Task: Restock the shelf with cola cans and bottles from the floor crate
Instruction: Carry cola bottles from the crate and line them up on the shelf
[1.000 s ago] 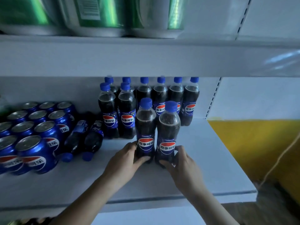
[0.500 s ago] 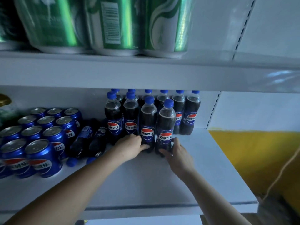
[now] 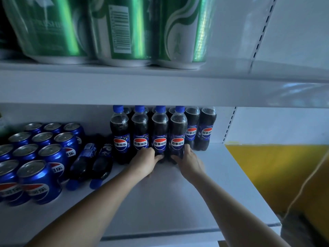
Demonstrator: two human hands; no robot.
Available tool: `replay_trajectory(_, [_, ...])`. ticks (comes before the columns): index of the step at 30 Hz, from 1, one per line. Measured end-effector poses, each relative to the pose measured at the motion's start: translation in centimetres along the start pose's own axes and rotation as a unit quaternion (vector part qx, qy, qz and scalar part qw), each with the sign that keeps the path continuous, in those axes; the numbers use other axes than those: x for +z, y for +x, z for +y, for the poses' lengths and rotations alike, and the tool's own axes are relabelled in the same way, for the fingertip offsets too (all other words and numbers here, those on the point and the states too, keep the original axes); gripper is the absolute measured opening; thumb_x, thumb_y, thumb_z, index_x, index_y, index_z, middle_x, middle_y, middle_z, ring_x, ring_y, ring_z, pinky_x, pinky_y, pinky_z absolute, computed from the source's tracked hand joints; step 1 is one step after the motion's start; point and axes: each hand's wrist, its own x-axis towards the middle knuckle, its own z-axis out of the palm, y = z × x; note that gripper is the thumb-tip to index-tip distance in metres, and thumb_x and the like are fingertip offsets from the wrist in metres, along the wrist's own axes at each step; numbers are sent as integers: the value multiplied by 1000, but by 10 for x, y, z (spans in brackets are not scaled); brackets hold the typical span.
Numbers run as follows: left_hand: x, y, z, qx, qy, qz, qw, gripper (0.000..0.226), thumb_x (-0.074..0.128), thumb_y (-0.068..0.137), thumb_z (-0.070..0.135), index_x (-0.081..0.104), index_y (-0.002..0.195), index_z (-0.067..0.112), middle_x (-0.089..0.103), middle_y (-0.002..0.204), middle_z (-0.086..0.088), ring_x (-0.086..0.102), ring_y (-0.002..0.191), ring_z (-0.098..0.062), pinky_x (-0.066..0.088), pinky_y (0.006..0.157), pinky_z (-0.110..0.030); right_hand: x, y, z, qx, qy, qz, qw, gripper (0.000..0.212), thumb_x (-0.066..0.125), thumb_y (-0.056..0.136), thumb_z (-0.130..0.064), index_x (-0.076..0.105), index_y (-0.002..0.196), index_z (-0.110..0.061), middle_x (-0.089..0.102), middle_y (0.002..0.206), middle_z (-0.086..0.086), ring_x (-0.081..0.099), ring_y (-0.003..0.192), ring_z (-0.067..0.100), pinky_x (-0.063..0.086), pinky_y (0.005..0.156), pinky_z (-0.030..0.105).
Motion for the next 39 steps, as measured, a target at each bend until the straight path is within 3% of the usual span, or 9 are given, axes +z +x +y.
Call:
replay_trajectory(5, [7, 1, -6, 5, -9, 15, 1000, 61, 57, 98, 53, 53, 58, 7, 63, 46, -10, 66, 45, -24, 61, 67, -37, 3, 2, 0, 6, -10, 0, 1000, 39, 57, 97, -52, 35, 104, -21, 63, 121, 5, 63, 107, 36, 49, 80, 43])
replay_trajectory(10, [16, -10, -5, -13, 21, 72, 997, 50, 53, 99, 55, 48, 71, 14, 69, 76, -11, 70, 76, -35, 57, 67, -39, 9, -4, -3, 27, 5, 22, 999, 41, 57, 97, -51, 42, 118, -18, 63, 126, 5, 63, 112, 35, 50, 84, 44])
replay_trajectory(16, [32, -60, -2, -3, -163, 65, 985, 27, 55, 100, 45, 60, 88, 22, 68, 83, 5, 64, 80, -21, 47, 68, -35, 12, -52, -7, 49, 140, 48, 988, 65, 62, 97, -44, 35, 147, -14, 57, 135, 4, 59, 123, 22, 46, 97, 35])
replay_trajectory(20, [22, -102, 7, 37, -339, 52, 938, 20, 57, 101, 23, 64, 82, 22, 67, 73, 6, 64, 70, -10, 49, 68, -27, -2, -113, 5, -19, 162, 82, 983, 39, 66, 97, -24, 56, 134, -16, 60, 127, -4, 60, 117, 8, 49, 98, 28])
replay_trajectory(23, [15, -132, 8, 57, -413, 16, 909, 22, 56, 102, 15, 67, 83, 15, 66, 72, -1, 62, 67, -15, 48, 65, -22, -16, -154, 13, -29, 217, 96, 971, 18, 66, 96, -14, 68, 112, -23, 67, 112, -17, 65, 107, 1, 52, 90, 20])
replay_trajectory(26, [14, -154, 5, 59, -467, 6, 882, 23, 56, 103, 12, 67, 82, 9, 64, 71, -7, 58, 64, -16, 44, 62, -20, -29, -189, 22, -16, 271, 103, 957, 25, 61, 97, -1, 72, 97, -23, 73, 100, -10, 71, 97, 10, 55, 81, 23])
replay_trajectory(29, [11, -172, 12, 60, -506, 4, 860, 24, 59, 98, 23, 66, 79, 9, 62, 68, -7, 56, 63, -16, 43, 60, -23, -33, -214, 37, -8, 301, 113, 947, 35, 58, 96, 8, 73, 93, -24, 75, 92, -3, 74, 85, 15, 56, 73, 30])
replay_trajectory(34, [15, -199, 34, 64, -540, -38, 839, 31, 64, 83, 42, 65, 73, 13, 59, 66, -8, 54, 63, -17, 44, 62, -25, -43, -241, 55, 20, 357, 108, 928, 27, 58, 97, 7, 74, 95, -15, 74, 81, 5, 71, 70, 21, 56, 63, 35])
replay_trajectory(39, [35, -222, 66, 65, -546, -99, 829, 30, 63, 75, 39, 62, 62, 12, 55, 63, -10, 50, 63, -18, 43, 62, -23, -59, -275, 83, 39, 402, 93, 910, 24, 55, 100, 1, 73, 99, -15, 73, 80, 9, 70, 72, 24, 56, 65, 36])
